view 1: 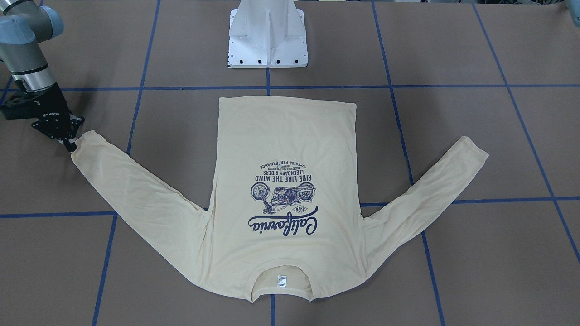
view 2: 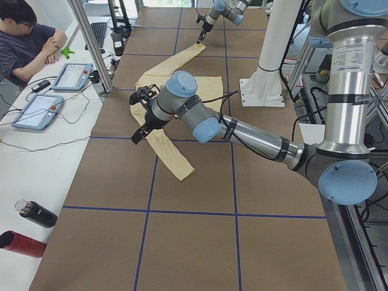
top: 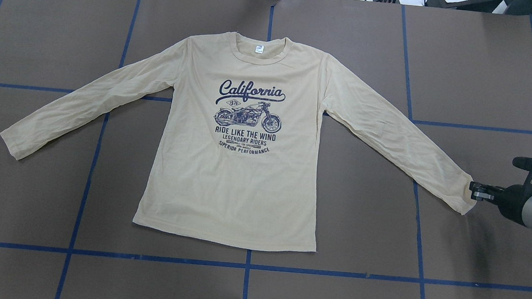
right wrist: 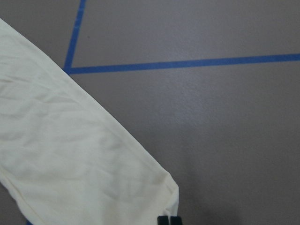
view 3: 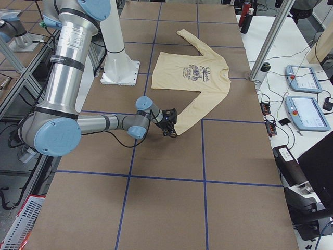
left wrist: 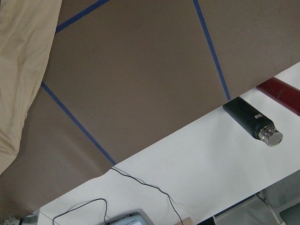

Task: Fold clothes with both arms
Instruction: 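Lower the right gripper onto the sleeve cuff nearest it and grasp, then carry the sleeve with the right gripper across the shirt front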

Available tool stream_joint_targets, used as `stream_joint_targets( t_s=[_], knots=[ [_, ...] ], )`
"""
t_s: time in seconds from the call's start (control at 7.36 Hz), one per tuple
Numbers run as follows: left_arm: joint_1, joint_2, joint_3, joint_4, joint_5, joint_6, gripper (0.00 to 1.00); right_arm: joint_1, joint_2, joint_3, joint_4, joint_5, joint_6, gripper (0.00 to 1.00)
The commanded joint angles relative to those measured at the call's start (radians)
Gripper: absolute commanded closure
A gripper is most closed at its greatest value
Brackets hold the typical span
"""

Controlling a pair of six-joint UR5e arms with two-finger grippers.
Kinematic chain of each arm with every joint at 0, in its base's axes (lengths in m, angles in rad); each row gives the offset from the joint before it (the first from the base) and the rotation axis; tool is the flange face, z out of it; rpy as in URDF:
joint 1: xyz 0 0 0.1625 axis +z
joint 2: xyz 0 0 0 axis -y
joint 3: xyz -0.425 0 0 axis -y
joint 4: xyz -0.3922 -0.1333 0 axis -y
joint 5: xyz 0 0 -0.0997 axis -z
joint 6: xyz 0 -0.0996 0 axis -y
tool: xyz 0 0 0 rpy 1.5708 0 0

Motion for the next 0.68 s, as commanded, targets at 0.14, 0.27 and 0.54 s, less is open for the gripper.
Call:
stream_joint_targets(
  t_s=[0.14, 0.27, 0.54],
  knots=[
    [0.0, 0.0, 0.0, 0.0, 0.0, -0.002, 0.0, 0.125, 0.112, 0.163, -0.202, 0.063, -0.004, 1.0],
    [0.0, 0.0, 0.0, 0.0, 0.0, -0.004, 0.0, 0.144, 0.248, 0.163, -0.353, 0.068, -0.002, 1.0],
    [0.0, 0.002, 0.0, 0.0, -0.002, -0.005, 0.0, 0.141, 0.556, 0.154, -0.689, 0.054, 0.027, 1.0]
  ],
)
